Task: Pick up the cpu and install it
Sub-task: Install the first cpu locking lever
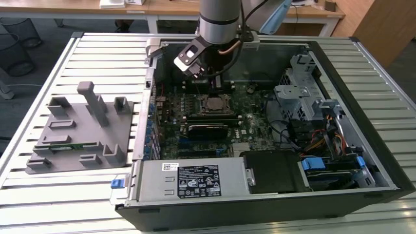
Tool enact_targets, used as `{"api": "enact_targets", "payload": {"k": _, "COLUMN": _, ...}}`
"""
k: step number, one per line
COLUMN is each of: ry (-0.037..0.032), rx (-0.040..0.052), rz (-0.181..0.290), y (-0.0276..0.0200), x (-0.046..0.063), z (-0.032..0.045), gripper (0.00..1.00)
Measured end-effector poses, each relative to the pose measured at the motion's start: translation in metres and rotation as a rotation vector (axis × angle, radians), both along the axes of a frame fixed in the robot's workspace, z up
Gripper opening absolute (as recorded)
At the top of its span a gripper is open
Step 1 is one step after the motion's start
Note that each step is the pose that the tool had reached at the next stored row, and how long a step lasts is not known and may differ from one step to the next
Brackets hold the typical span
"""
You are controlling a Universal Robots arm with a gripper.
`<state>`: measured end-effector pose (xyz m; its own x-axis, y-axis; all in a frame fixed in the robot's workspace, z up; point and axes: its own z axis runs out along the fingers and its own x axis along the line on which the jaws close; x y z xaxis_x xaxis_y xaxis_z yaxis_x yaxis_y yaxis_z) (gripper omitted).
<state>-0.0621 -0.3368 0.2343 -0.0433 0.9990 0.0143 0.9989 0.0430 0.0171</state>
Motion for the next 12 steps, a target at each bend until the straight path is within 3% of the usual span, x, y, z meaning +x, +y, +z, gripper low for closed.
{"api": "enact_targets", "payload": {"k": 12, "ry": 0.0, "rx": 0.0, "rz": 0.0, "y": 0.0, "x": 0.0, "z": 0.0093, "gripper": 0.11}}
